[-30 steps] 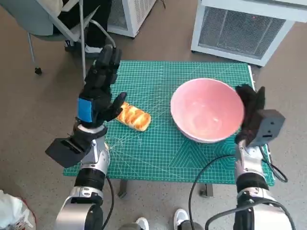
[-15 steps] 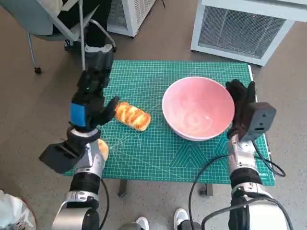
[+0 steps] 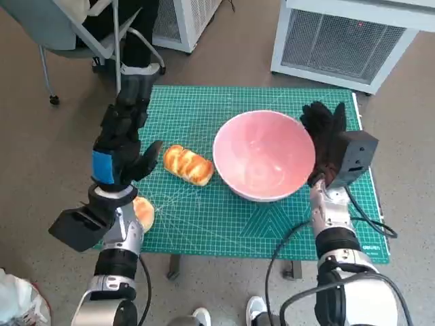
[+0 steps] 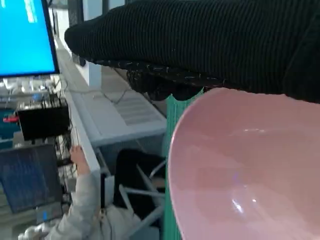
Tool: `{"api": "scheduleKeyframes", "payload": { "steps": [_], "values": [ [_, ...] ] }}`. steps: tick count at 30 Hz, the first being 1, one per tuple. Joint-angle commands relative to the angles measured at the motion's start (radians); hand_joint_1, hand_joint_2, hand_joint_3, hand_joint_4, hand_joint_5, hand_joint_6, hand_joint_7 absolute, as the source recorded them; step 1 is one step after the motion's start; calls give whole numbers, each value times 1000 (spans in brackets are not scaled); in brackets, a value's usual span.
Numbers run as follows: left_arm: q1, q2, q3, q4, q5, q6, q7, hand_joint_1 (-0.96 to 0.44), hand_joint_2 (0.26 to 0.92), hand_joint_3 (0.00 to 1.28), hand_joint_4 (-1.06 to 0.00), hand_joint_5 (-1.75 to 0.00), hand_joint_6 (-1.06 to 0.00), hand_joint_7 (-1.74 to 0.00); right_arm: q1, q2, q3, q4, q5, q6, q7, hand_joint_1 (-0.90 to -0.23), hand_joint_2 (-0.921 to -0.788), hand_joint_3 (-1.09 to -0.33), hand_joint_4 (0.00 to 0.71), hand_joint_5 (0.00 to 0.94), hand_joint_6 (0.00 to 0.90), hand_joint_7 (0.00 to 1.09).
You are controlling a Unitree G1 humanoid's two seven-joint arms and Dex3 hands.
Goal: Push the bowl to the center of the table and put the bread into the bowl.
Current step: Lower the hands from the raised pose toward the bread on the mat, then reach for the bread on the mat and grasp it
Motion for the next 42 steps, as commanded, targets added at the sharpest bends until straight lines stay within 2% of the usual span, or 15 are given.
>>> {"api": "scheduleKeyframes", "payload": {
  "steps": [1, 6, 12, 15, 18, 21, 23, 28, 32, 34, 38, 42],
  "values": [
    [9, 120, -12, 34, 180, -67, 68, -509, 921, 297, -293, -4, -381, -21, -2, -28, 10, -4, -16, -28, 1, -430, -921, -935, 228, 1, 116, 296],
    [-11, 266, -56, 69, 398, -59, 143, -539, 921, 330, -275, 0, -349, -4, -3, -49, 33, -30, -31, -119, -1, -456, -921, -915, 220, 0, 122, 296],
    [-56, 385, -147, 91, 552, -8, 176, -566, 921, 300, -247, -1, -330, -2, 8, -70, 51, -90, -31, -296, 44, -510, -921, -880, 220, 3, 132, 309],
    [-92, 421, -198, 108, 614, 7, 188, -565, 921, 258, -252, -5, -338, -7, 27, -76, 59, -147, -17, -415, 102, -520, -921, -871, 228, 6, 137, 321],
    [-119, 445, -243, 112, 656, 38, 193, -563, 921, 219, -261, -8, -348, -11, 48, -73, 66, -201, -3, -512, 148, -531, -921, -863, 236, 4, 92, 430],
    [-161, 464, -297, 126, 707, 84, 187, -562, 921, 165, -270, -10, -358, -15, 77, -65, 75, -275, 42, -604, 223, -530, -921, -861, 241, 3, 57, 506],
    [-184, 470, -330, 134, 734, 109, 187, -564, 921, 120, -277, -10, -365, -18, 94, -62, 83, -319, 72, -641, 267, -535, -921, -856, 249, 4, 23, 573],
    [-249, 468, -409, 184, 798, 165, 196, -551, 897, 40, -307, -14, -396, -28, 138, -61, 113, -423, 143, -701, 360, -532, -921, -841, 262, 8, 3, 622],
    [-303, 456, -474, 233, 848, 215, 197, -538, 869, 11, -325, -14, -419, -36, 183, -63, 140, -516, 191, -697, 413, -548, -921, -817, 265, 9, 0, 636],
    [-331, 447, -506, 262, 872, 241, 197, -535, 864, 6, -328, -13, -425, -37, 204, -65, 151, -556, 202, -688, 426, -559, -921, -808, 265, 8, -1, 639],
    [-384, 420, -565, 321, 910, 300, 194, -532, 860, 2, -332, -9, -432, -35, 241, -69, 162, -616, 196, -671, 427, -581, -921, -788, 266, 8, -1, 649],
    [-429, 386, -613, 372, 936, 361, 185, -534, 861, 1, -331, -5, -428, -30, 270, -76, 165, -656, 159, -668, 406, -581, -921, -785, 268, 9, -1, 658]
  ]
}}
